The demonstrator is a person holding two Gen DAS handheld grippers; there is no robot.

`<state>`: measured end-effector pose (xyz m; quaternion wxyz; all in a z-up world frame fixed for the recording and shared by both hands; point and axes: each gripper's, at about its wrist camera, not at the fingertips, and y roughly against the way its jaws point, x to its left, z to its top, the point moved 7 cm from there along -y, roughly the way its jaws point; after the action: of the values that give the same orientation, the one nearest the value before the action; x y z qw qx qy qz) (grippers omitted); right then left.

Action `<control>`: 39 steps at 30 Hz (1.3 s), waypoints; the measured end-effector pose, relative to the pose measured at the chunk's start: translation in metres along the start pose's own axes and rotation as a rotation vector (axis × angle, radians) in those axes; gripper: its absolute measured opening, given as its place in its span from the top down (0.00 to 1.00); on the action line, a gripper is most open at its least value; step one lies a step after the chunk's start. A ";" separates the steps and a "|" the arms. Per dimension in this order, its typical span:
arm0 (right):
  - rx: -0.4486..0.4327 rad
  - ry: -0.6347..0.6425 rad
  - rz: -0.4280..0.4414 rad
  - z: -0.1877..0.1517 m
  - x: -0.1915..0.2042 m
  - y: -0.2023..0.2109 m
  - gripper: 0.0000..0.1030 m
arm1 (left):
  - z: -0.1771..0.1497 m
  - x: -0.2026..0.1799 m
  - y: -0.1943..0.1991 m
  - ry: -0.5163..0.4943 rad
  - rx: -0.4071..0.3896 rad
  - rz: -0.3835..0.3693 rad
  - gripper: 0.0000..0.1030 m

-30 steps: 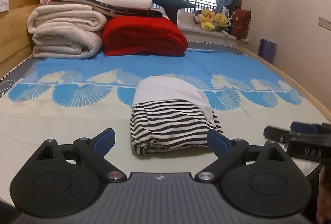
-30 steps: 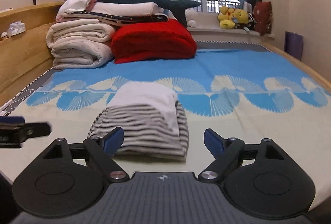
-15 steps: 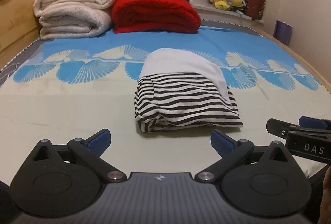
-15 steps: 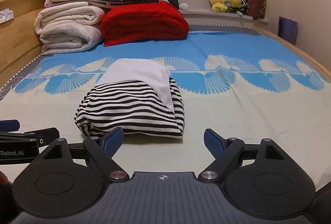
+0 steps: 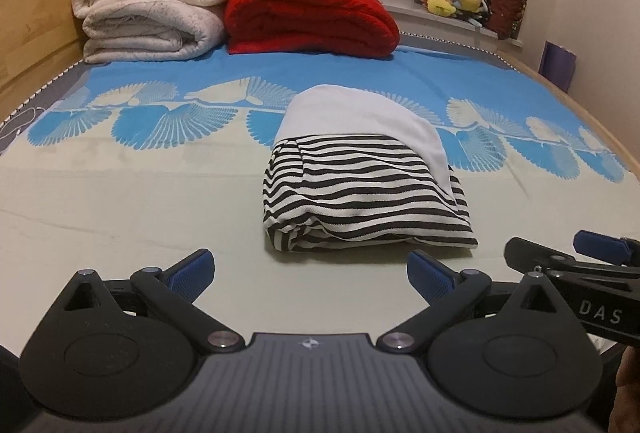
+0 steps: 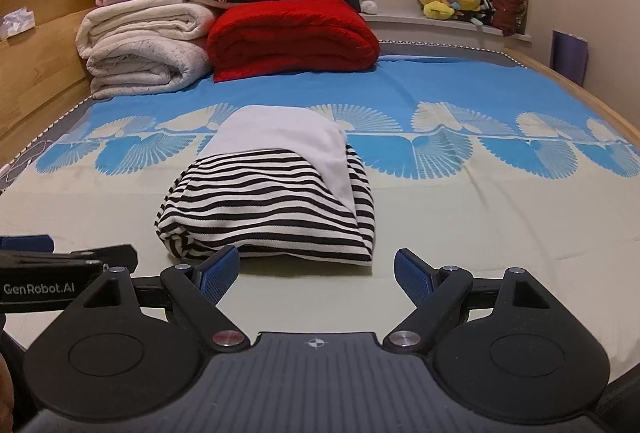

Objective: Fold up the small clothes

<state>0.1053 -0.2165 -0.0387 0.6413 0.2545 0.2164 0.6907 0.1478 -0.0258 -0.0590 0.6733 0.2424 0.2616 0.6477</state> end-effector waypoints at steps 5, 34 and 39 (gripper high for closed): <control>-0.007 0.015 -0.004 0.001 0.004 -0.001 0.17 | -0.001 -0.001 -0.003 -0.006 0.004 -0.004 0.01; -0.007 0.021 0.001 0.000 0.003 0.000 0.17 | -0.002 0.000 -0.003 -0.004 0.008 -0.001 0.01; -0.006 0.021 0.000 0.000 0.003 0.000 0.17 | -0.002 -0.001 -0.003 -0.003 0.008 -0.002 0.01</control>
<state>0.1053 -0.2135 -0.0389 0.6397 0.2452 0.2208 0.6942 0.1488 -0.0266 -0.0624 0.6734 0.2459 0.2635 0.6455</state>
